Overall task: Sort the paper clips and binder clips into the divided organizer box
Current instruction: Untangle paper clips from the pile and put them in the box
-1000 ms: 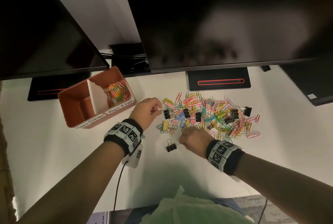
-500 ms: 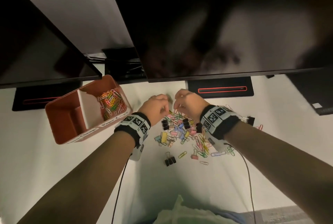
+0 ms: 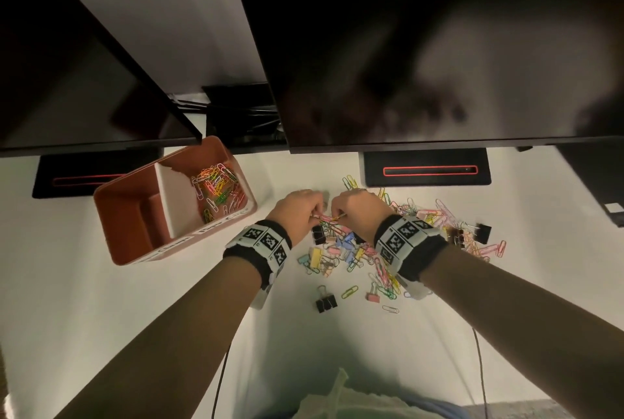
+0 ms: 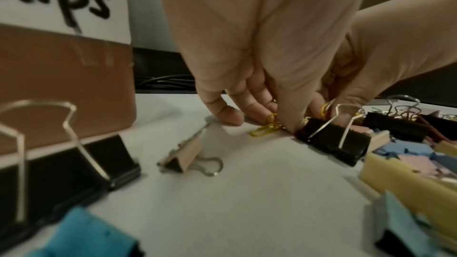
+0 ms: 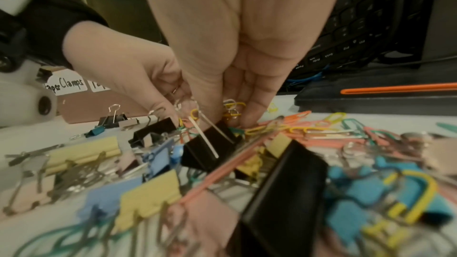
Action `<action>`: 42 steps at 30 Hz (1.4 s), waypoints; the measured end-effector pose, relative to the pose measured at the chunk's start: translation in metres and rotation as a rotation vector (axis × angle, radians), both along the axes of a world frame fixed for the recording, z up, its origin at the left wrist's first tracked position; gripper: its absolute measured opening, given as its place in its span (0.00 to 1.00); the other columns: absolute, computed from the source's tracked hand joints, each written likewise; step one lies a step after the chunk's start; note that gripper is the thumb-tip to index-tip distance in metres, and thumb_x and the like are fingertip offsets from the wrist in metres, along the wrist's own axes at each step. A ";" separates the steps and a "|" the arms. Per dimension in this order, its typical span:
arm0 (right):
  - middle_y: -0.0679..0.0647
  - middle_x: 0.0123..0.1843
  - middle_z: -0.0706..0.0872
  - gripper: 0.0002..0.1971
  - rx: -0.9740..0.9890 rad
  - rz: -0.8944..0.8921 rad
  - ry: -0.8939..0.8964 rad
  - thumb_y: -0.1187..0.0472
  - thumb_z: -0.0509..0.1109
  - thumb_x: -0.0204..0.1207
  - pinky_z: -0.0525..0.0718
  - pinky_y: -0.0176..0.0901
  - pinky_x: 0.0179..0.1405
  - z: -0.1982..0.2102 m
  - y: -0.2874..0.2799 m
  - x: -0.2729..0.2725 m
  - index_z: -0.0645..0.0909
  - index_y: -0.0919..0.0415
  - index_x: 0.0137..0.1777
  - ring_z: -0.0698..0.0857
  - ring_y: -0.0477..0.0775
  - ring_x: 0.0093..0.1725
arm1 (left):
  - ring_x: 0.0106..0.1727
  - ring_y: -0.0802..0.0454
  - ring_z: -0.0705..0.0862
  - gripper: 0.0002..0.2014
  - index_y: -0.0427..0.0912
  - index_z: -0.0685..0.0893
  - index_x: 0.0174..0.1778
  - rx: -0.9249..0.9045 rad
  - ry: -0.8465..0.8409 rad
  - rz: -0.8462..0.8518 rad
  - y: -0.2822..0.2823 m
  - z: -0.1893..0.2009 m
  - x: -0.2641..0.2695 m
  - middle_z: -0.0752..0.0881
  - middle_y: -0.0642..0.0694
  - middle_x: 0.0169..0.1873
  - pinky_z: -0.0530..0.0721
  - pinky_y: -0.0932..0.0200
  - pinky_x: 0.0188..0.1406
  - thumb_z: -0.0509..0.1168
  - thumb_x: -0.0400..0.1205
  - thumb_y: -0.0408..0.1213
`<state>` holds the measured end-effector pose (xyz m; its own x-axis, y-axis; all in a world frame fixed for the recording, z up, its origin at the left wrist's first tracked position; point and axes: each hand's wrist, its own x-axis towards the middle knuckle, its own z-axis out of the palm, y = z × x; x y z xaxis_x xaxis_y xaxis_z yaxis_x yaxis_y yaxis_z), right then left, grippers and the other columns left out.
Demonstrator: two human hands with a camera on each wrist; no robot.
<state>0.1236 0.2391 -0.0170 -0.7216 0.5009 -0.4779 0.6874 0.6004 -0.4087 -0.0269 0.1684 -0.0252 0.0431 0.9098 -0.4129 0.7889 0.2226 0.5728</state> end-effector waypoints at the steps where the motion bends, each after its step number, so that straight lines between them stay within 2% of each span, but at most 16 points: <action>1: 0.58 0.49 0.84 0.08 -0.004 -0.017 0.005 0.70 0.63 0.76 0.82 0.47 0.50 0.001 -0.002 0.000 0.79 0.61 0.51 0.82 0.59 0.50 | 0.49 0.47 0.81 0.09 0.42 0.80 0.49 -0.018 -0.006 0.012 0.000 0.000 0.001 0.82 0.45 0.47 0.82 0.48 0.54 0.68 0.76 0.30; 3: 0.58 0.51 0.85 0.09 -0.023 -0.056 0.003 0.70 0.63 0.76 0.82 0.47 0.50 0.003 -0.004 0.000 0.78 0.61 0.55 0.82 0.59 0.50 | 0.51 0.45 0.81 0.11 0.39 0.81 0.54 -0.048 0.009 -0.006 0.001 0.001 0.002 0.82 0.41 0.50 0.81 0.51 0.56 0.67 0.77 0.30; 9: 0.61 0.53 0.84 0.12 -0.005 -0.031 -0.109 0.68 0.60 0.78 0.84 0.52 0.54 0.005 -0.009 0.003 0.81 0.63 0.57 0.83 0.61 0.52 | 0.52 0.42 0.80 0.07 0.36 0.84 0.52 -0.096 0.065 -0.083 0.001 0.004 0.004 0.79 0.38 0.52 0.78 0.55 0.56 0.64 0.80 0.31; 11: 0.61 0.54 0.82 0.12 -0.005 -0.019 -0.103 0.69 0.60 0.78 0.83 0.51 0.53 0.003 -0.011 0.006 0.81 0.64 0.57 0.83 0.62 0.52 | 0.53 0.42 0.79 0.07 0.35 0.83 0.52 -0.086 0.079 -0.091 0.000 0.005 0.006 0.78 0.38 0.52 0.76 0.57 0.55 0.63 0.80 0.32; 14: 0.60 0.55 0.81 0.12 -0.006 -0.027 -0.069 0.68 0.62 0.78 0.82 0.50 0.55 0.004 -0.012 0.011 0.82 0.64 0.57 0.82 0.62 0.53 | 0.53 0.43 0.79 0.08 0.37 0.82 0.53 -0.083 0.110 -0.094 -0.004 0.005 0.005 0.79 0.39 0.52 0.77 0.54 0.56 0.61 0.82 0.34; 20: 0.59 0.60 0.85 0.12 -0.039 -0.087 -0.010 0.63 0.64 0.79 0.80 0.47 0.61 0.015 -0.008 0.027 0.82 0.62 0.60 0.82 0.59 0.58 | 0.47 0.46 0.81 0.06 0.38 0.83 0.49 -0.020 0.068 0.063 -0.016 0.008 0.005 0.84 0.41 0.46 0.78 0.58 0.48 0.64 0.80 0.34; 25: 0.57 0.58 0.86 0.12 0.010 -0.090 0.106 0.61 0.65 0.79 0.81 0.47 0.61 0.045 -0.014 0.023 0.83 0.60 0.60 0.84 0.57 0.56 | 0.40 0.50 0.82 0.02 0.41 0.84 0.45 0.159 -0.002 0.195 -0.035 0.042 -0.007 0.85 0.45 0.39 0.81 0.57 0.41 0.67 0.79 0.34; 28: 0.58 0.55 0.87 0.11 0.037 -0.018 0.215 0.60 0.65 0.80 0.81 0.49 0.60 0.073 -0.021 -0.003 0.84 0.60 0.58 0.84 0.58 0.54 | 0.38 0.55 0.84 0.01 0.43 0.83 0.43 0.266 -0.042 0.364 -0.051 0.075 -0.030 0.87 0.49 0.37 0.80 0.66 0.38 0.68 0.78 0.34; 30: 0.58 0.54 0.87 0.11 0.050 0.017 0.280 0.59 0.65 0.79 0.80 0.50 0.59 0.092 -0.028 -0.030 0.85 0.60 0.57 0.84 0.58 0.54 | 0.40 0.55 0.85 0.02 0.43 0.84 0.43 0.301 -0.056 0.505 -0.061 0.096 -0.053 0.87 0.49 0.38 0.82 0.64 0.42 0.69 0.77 0.34; 34: 0.57 0.57 0.86 0.11 0.064 0.054 0.402 0.61 0.65 0.79 0.78 0.46 0.62 0.120 -0.040 -0.099 0.84 0.59 0.58 0.83 0.56 0.57 | 0.40 0.61 0.81 0.02 0.45 0.83 0.42 0.241 0.082 0.645 -0.074 0.125 -0.101 0.84 0.54 0.36 0.77 0.64 0.45 0.70 0.76 0.36; 36: 0.56 0.59 0.85 0.11 0.065 0.037 0.443 0.60 0.67 0.78 0.77 0.46 0.64 0.123 -0.045 -0.135 0.85 0.58 0.58 0.82 0.55 0.59 | 0.40 0.59 0.81 0.03 0.46 0.83 0.38 0.199 0.089 0.714 -0.076 0.126 -0.118 0.84 0.54 0.34 0.77 0.63 0.44 0.71 0.75 0.36; 38: 0.55 0.58 0.86 0.11 0.040 -0.003 0.451 0.60 0.69 0.76 0.78 0.47 0.64 0.117 -0.047 -0.163 0.85 0.57 0.57 0.82 0.55 0.59 | 0.42 0.56 0.83 0.04 0.47 0.83 0.37 0.156 0.064 0.750 -0.075 0.118 -0.129 0.85 0.53 0.35 0.79 0.60 0.47 0.72 0.74 0.36; 40: 0.56 0.59 0.85 0.12 -0.011 -0.057 0.406 0.60 0.70 0.75 0.78 0.49 0.64 0.104 -0.046 -0.180 0.84 0.57 0.58 0.82 0.56 0.60 | 0.47 0.54 0.84 0.04 0.45 0.86 0.43 0.118 0.039 0.726 -0.075 0.107 -0.135 0.88 0.49 0.42 0.79 0.61 0.53 0.72 0.75 0.36; 42: 0.58 0.62 0.84 0.18 -0.096 -0.132 0.382 0.61 0.72 0.74 0.78 0.50 0.67 0.092 -0.046 -0.184 0.80 0.57 0.64 0.82 0.56 0.62 | 0.54 0.55 0.83 0.11 0.41 0.85 0.55 0.086 0.033 0.704 -0.076 0.101 -0.135 0.88 0.46 0.53 0.77 0.63 0.60 0.69 0.77 0.36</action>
<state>-0.0608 0.1933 0.0751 -0.7888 0.5670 -0.2372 0.5439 0.4643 -0.6990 -0.1623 0.0927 0.0755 -0.5788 0.7461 -0.3291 0.4913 0.6411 0.5896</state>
